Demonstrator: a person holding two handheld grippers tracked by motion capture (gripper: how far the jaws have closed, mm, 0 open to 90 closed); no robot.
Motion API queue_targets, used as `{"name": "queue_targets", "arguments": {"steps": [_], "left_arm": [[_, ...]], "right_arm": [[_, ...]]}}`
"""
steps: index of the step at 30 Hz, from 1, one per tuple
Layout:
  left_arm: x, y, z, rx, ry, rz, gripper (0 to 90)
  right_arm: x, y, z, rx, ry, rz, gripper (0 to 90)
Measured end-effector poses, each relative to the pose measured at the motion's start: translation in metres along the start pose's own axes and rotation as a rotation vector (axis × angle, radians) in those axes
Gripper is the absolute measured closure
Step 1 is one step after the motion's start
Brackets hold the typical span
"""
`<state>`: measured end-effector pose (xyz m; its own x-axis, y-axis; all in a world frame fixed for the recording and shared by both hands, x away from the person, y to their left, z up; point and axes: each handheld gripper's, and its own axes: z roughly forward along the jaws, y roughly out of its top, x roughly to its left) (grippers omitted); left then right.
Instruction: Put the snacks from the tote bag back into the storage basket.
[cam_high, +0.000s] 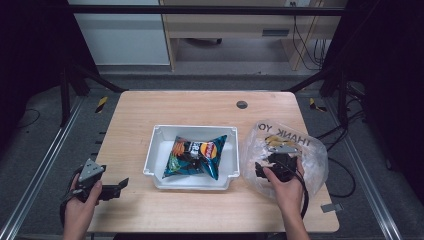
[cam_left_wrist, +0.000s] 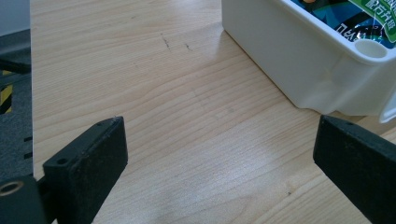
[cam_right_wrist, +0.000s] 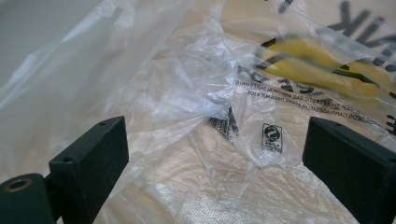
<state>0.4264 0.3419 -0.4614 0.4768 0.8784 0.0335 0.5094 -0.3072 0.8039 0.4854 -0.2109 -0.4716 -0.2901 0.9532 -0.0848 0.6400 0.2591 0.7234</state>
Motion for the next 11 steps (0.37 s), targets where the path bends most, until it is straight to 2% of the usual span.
{"name": "queue_targets", "arguments": {"steps": [6, 11], "left_arm": [[-0.0001, 0.0006, 0.0006, 0.000, 0.000, 0.003, 2.7], [0.0004, 0.0016, 0.0009, 0.003, 0.000, 0.011, 2.7]], "right_arm": [[0.0007, -0.0037, 0.0052, 0.026, -0.011, 0.003, 7.8], [0.0037, -0.0084, 0.0040, 0.007, -0.031, -0.001, 8.6]]}}
